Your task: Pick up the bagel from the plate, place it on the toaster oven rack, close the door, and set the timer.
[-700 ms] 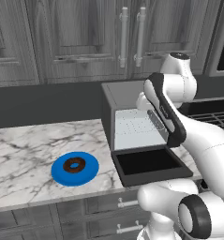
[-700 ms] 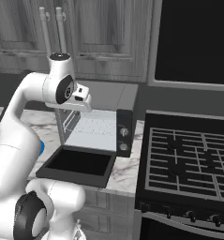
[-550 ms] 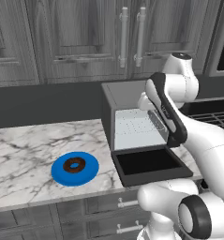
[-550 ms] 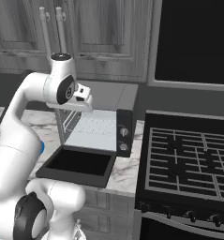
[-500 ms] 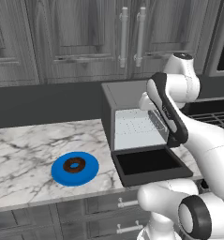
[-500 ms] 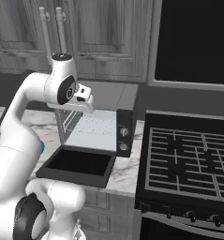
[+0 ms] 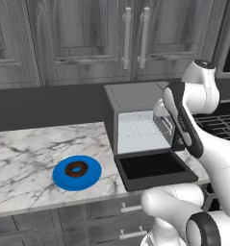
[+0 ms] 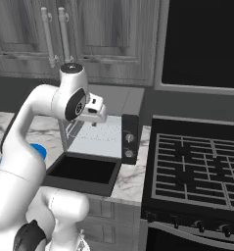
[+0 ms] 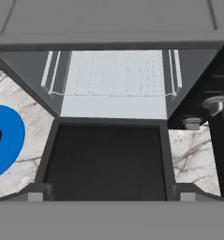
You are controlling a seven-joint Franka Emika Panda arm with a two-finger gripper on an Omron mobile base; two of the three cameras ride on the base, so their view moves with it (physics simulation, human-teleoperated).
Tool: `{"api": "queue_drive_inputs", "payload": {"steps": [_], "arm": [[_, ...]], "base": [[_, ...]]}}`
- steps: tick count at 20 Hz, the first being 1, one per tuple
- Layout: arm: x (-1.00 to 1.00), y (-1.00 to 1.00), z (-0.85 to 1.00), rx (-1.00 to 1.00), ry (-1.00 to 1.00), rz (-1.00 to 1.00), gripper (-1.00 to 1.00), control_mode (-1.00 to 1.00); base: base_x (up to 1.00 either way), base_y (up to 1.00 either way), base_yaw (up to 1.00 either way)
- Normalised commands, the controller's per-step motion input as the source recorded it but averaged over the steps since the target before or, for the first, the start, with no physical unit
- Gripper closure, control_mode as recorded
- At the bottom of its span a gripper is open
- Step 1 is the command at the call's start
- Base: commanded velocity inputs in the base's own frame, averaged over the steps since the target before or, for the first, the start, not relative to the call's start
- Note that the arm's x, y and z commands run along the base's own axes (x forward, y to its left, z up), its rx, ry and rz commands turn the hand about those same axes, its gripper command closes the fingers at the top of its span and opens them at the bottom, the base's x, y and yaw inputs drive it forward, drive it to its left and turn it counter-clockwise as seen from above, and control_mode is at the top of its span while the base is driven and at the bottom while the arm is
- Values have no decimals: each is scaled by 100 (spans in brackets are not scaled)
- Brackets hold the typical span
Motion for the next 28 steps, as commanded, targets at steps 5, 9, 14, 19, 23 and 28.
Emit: {"api": "queue_drive_inputs", "payload": {"steps": [5,9,14,19,23,28], "arm": [[0,-8,-37,-6,-7,0,-100,-100],[0,0,-60,-2,-11,0,-100,-100],[0,0,-47,0,-13,0,-100,-100],[2,0,-14,1,-6,0,-100,-100],[17,0,0,0,0,0,-100,-100],[33,0,0,0,0,0,-100,-100]], "base": [[0,0,0],[0,0,0],[0,0,0],[0,0,0],[0,0,0],[0,0,0]]}}
